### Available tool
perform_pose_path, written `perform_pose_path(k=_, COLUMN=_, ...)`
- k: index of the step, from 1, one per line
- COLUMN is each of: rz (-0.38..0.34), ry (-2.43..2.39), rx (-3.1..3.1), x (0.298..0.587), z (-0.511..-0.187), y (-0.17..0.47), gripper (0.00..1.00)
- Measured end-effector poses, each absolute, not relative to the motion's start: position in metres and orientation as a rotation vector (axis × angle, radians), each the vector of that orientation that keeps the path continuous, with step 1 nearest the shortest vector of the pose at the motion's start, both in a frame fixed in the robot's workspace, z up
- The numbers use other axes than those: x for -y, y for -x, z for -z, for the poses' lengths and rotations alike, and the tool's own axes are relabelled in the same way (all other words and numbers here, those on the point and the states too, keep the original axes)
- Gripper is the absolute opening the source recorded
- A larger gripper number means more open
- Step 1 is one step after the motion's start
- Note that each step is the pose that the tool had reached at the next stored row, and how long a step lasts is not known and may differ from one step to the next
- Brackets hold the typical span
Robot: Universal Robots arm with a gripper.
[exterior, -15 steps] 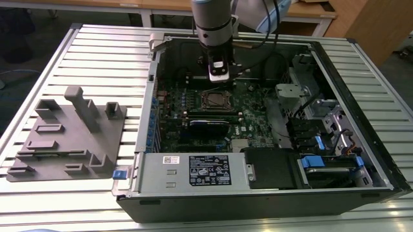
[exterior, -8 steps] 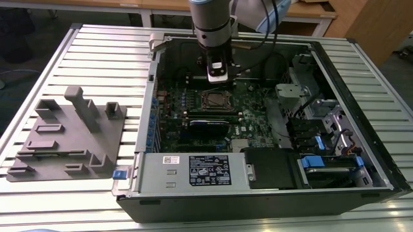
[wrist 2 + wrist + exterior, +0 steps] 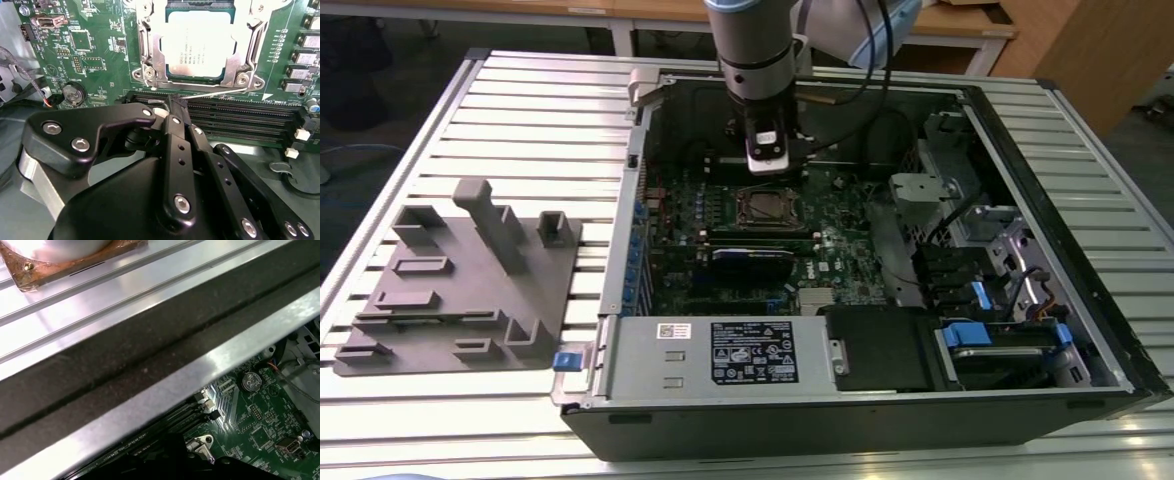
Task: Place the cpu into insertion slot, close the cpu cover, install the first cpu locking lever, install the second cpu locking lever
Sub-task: 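Install the first cpu locking lever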
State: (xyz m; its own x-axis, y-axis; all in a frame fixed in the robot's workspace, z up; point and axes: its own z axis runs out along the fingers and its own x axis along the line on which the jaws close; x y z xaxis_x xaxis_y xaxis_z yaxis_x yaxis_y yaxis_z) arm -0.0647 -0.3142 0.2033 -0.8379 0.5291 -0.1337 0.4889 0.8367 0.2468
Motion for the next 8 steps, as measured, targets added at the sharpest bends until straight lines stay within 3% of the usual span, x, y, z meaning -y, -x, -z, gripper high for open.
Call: perform_pose_path(k=8, rz=-0.286, ry=-0.783, rx=-2.819, x=0.3142, z=-0.2012, y=0.0655, gripper=0.11)
